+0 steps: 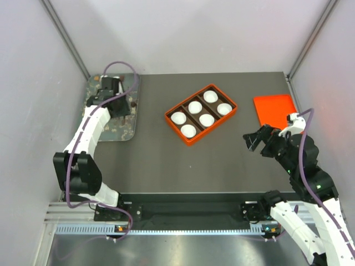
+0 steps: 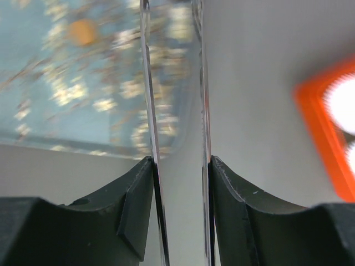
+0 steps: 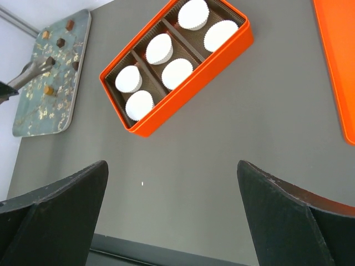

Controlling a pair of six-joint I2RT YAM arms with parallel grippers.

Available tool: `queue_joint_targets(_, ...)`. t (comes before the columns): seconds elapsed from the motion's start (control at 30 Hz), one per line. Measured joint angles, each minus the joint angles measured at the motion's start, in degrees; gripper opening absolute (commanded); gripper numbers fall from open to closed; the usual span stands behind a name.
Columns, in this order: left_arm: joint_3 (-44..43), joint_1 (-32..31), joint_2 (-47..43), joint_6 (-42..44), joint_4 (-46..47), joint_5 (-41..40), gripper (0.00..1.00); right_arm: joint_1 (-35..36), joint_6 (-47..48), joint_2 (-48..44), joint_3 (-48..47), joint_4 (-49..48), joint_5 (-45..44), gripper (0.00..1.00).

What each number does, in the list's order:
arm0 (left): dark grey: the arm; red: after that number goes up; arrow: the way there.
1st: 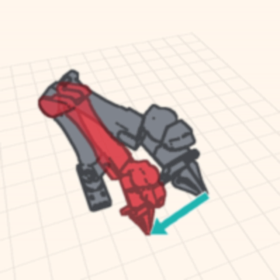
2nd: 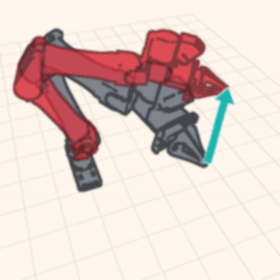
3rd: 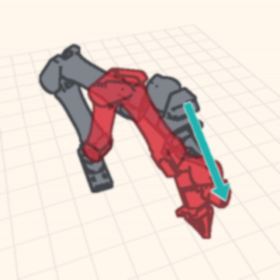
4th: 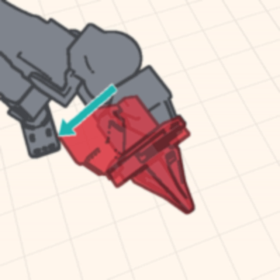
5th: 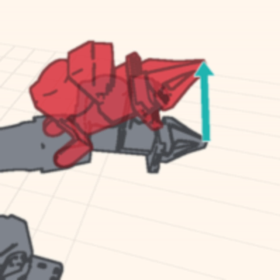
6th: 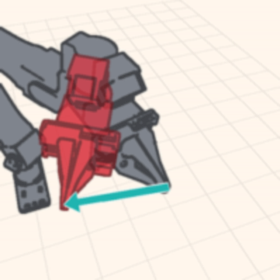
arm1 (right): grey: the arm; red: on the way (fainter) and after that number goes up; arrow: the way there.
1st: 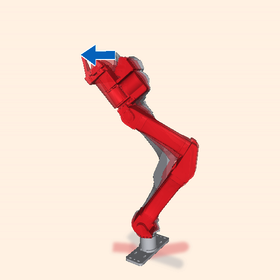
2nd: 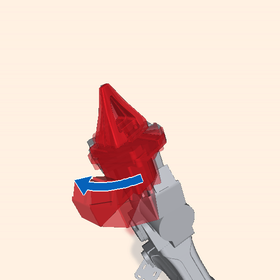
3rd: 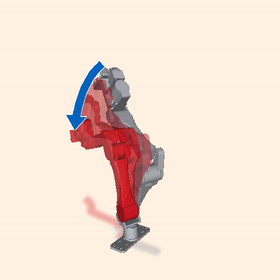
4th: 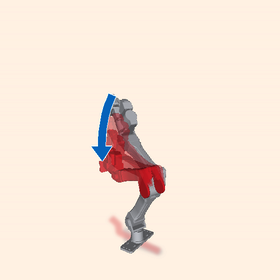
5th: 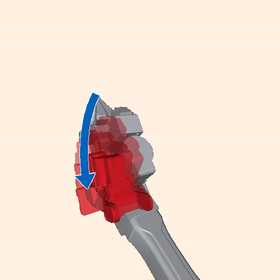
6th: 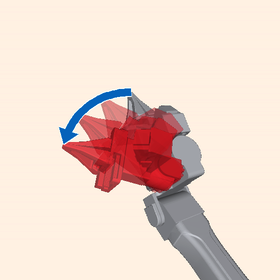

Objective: Pack the chocolate

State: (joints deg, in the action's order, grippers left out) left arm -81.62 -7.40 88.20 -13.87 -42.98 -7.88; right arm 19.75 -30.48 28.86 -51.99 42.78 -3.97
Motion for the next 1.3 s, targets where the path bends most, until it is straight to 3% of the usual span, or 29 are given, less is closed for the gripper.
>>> queue_joint_targets(0.13, 4.72, 8.17, -0.61, -1.33, 1.81, -0.57, 0.48, 0.0, 0.59, -0.07, 0.26, -0.55, 0.24, 1.0)
queue_joint_targets(0.3, 8.44, 13.29, -1.86, -3.1, 3.96, -0.44, 0.47, 0.0, 1.09, -0.22, 0.68, -0.92, 0.48, 1.0)
queue_joint_targets(1.3, 11.56, 16.41, 4.04, -4.17, 9.62, 4.83, 0.48, 0.0, 2.49, -1.6, 0.7, -1.22, 0.09, 1.0)
